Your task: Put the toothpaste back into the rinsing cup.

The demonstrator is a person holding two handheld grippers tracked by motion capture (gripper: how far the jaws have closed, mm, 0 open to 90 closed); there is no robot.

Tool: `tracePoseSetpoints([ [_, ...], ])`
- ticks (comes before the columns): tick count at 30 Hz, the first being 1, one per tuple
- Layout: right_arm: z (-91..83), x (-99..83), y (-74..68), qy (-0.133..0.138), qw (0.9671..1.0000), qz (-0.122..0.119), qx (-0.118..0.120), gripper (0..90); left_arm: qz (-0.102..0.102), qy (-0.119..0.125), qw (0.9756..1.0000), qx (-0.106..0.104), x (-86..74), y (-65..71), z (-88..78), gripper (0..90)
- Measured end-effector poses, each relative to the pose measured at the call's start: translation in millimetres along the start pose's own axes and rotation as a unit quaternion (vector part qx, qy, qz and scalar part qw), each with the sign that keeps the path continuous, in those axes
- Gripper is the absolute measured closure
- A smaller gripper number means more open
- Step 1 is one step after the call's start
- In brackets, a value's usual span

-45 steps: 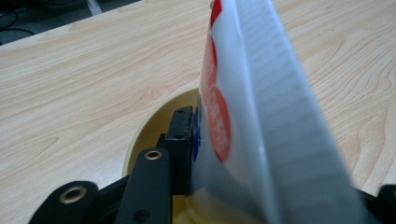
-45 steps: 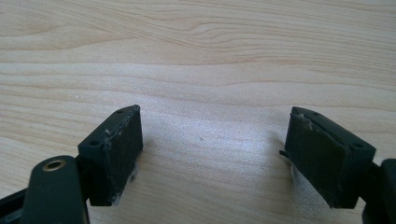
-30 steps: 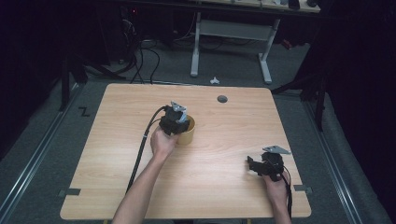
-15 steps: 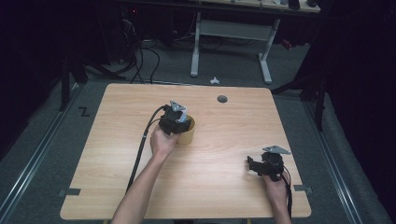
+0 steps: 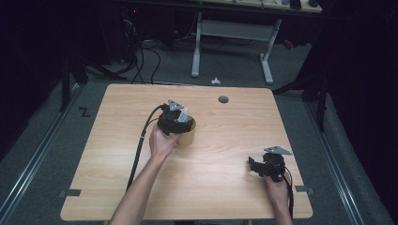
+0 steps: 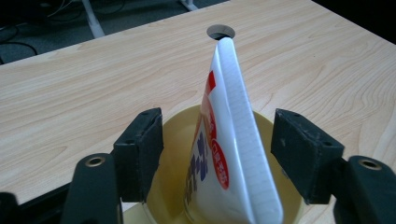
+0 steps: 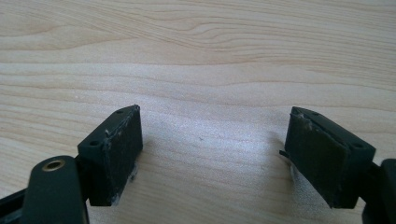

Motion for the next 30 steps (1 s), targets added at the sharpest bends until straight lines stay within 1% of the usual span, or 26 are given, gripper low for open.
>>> tracePoseSetpoints([
  [8, 0.0, 0.0, 0.0, 0.0, 1.0, 0.0, 0.0, 19.3, -0.002, 0.01, 0.9999, -0.008, 1.4, -2.6, -7.9, 30.2],
  [17, 0.0, 0.0, 0.1, 0.0, 1.0, 0.0, 0.0, 19.3, -0.004, 0.015, 0.9999, -0.004, 1.1, -6.3, -15.7, 26.8],
  [27, 0.0, 0.0, 0.0, 0.0, 1.0, 0.0, 0.0, 19.3, 0.001, 0.017, 0.9998, -0.008, -1.0, -8.3, -24.4, 24.5],
  [30, 0.0, 0.0, 0.1, 0.0, 1.0, -0.001, 0.0, 19.3, -0.004, 0.019, 0.9998, -0.008, -2.4, -10.5, -26.4, 24.1],
])
Point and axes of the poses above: each handheld gripper's, and its own axes: z roughly forward along the jaws, x roughly out of its top, y roughly to its right, the point moved 2 cm from there along z, roughly forward along the jaws, and after that the axes turned 12 degrees about x, right-handed, at the moved point
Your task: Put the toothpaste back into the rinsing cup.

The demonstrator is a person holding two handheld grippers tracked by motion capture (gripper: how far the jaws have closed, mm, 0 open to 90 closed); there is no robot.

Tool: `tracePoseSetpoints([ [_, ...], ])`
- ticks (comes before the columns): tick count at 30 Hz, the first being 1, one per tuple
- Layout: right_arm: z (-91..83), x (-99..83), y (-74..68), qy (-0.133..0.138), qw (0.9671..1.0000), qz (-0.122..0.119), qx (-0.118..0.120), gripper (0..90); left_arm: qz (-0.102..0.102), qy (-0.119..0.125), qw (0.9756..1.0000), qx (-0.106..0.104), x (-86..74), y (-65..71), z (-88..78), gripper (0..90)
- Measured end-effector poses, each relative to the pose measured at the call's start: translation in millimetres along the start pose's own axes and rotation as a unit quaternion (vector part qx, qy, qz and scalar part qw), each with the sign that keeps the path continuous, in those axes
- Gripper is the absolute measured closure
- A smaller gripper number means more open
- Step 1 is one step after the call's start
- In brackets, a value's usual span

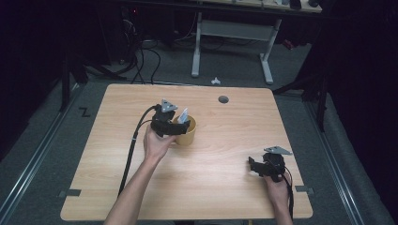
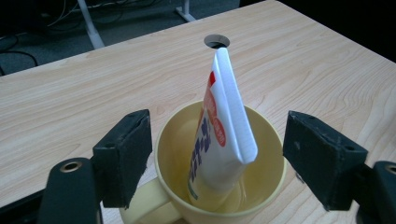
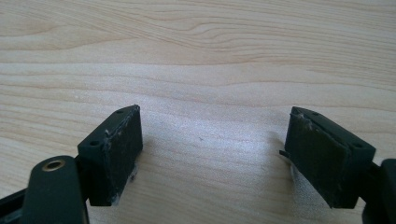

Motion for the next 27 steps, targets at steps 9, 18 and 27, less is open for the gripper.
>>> tracePoseSetpoints([
  [9, 0.1, 0.0, 0.0, 0.0, 1.0, 0.0, 0.0, 19.3, -0.003, 0.0, 1.0, 0.002, -5.4, -5.8, -7.5, 22.5],
  [18, 0.1, 0.1, 0.0, 0.0, 1.0, 0.0, 0.0, 19.3, 0.006, 0.005, 1.0, 0.001, -6.5, -5.8, -18.0, 20.7],
  [27, 0.1, 0.1, -0.1, 0.0, 1.0, 0.0, 0.0, 19.3, -0.002, 0.004, 1.0, -0.007, -9.1, -9.4, -26.1, 20.5],
])
Point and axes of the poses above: each handheld gripper's, and its own axes: z roughly forward along the jaws, x roughly out of its top, y roughly to its right, the point moved 2 cm from there along z, roughly forward along the jaws, and after that the axes turned 12 degrees about x, right-handed, at the moved point
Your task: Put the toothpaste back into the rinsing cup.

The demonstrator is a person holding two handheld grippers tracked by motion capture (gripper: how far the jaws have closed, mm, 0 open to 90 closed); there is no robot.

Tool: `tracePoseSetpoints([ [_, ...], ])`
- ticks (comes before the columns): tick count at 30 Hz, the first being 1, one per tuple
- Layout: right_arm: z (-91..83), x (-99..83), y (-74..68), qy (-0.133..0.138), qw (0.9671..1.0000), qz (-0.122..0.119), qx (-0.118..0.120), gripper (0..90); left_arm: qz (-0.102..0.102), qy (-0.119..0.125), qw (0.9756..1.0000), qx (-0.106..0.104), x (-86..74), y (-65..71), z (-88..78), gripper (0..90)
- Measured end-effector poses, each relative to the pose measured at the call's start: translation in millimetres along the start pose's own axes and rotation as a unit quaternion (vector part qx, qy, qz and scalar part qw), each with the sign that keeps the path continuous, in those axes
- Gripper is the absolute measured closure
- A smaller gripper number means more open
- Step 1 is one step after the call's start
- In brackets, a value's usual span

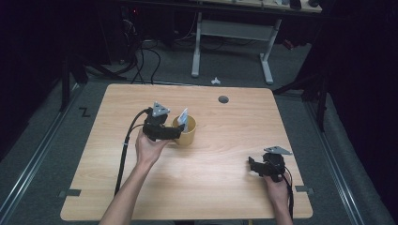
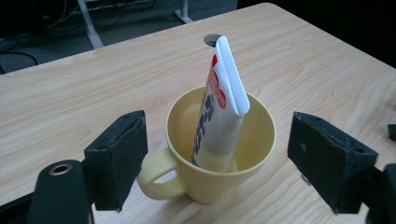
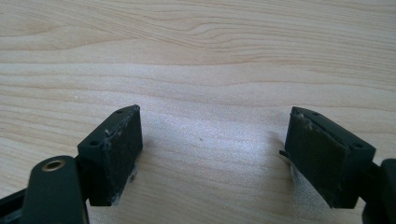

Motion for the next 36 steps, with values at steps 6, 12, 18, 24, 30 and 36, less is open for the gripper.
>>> tracePoseSetpoints([
  [6, 0.0, 0.0, 0.0, 0.0, 1.0, 0.0, 0.0, 19.3, -0.007, 0.0, 1.0, -0.003, -3.5, -3.6, -4.5, 20.6],
  [12, 0.0, 0.0, 0.0, 0.0, 1.0, 0.0, 0.0, 19.3, -0.01, 0.006, 0.9999, -0.004, -5.7, -6.2, -10.5, 20.3],
  [18, 0.0, 0.0, 0.0, 0.0, 1.0, 0.0, 0.0, 19.3, -0.008, 0.007, 0.9999, 0.002, -8.2, -8.2, -14.4, 19.2],
  [24, 0.0, 0.0, 0.0, 0.0, 1.0, 0.0, 0.0, 19.3, -0.006, 0.014, 0.9999, 0.007, -11.2, -8.2, -19.4, 18.5],
  [30, 0.0, 0.0, 0.0, 0.0, 1.0, 0.0, 0.0, 19.3, -0.012, 0.021, 0.9997, 0.008, -13.6, -9.8, -24.6, 18.3],
  [36, 0.0, 0.0, 0.0, 0.0, 1.0, 0.0, 0.0, 19.3, -0.015, 0.024, 0.9996, 0.008, -15.7, -12.2, -29.1, 18.3],
])
Point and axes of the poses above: each handheld gripper's, and its own axes: z roughly forward along the jaws, x roughly out of its top, y roughly to its right, the point moved 2 cm from there along z, roughly forward along the jaws, and after that the axes turned 12 degrees about x, right-handed, at the moved point
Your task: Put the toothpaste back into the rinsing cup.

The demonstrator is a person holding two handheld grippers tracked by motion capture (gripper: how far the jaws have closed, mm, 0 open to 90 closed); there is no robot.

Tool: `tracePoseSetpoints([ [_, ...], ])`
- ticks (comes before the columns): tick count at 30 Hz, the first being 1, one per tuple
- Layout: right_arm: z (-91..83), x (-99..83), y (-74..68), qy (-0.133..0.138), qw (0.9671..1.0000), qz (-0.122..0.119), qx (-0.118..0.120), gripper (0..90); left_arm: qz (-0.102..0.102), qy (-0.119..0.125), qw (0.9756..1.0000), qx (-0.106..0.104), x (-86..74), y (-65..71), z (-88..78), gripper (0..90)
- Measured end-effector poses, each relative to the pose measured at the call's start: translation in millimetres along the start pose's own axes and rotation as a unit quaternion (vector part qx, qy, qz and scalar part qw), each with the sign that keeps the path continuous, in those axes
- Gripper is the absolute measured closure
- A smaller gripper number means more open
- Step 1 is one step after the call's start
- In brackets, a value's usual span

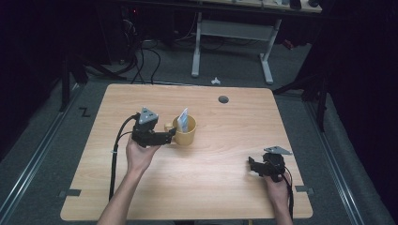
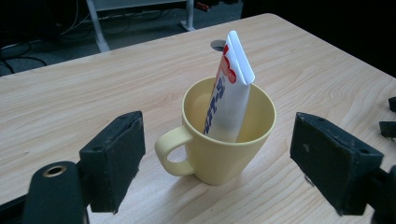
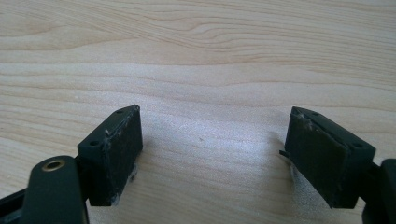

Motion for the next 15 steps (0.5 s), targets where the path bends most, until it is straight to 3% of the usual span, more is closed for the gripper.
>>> tracePoseSetpoints([
  [5, 0.0, 0.0, 0.0, 0.0, 1.0, 0.0, 0.0, 19.3, -0.008, 0.004, 0.9999, -0.01, -1.0, 0.0, -5.1, 18.2],
  [15, 0.0, 0.0, 0.0, 0.0, 1.0, 0.0, 0.0, 19.3, -0.007, 0.008, 0.9999, -0.006, -1.1, -1.1, -13.7, 18.1],
])
Point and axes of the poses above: each handheld gripper's, and its own axes: z roughly forward along the jaws, x roughly out of its top, y roughly to its right, the point moved 2 cm from there along z, roughly forward along the jaws, and after that the axes turned 12 degrees about x, right-handed, at the moved point
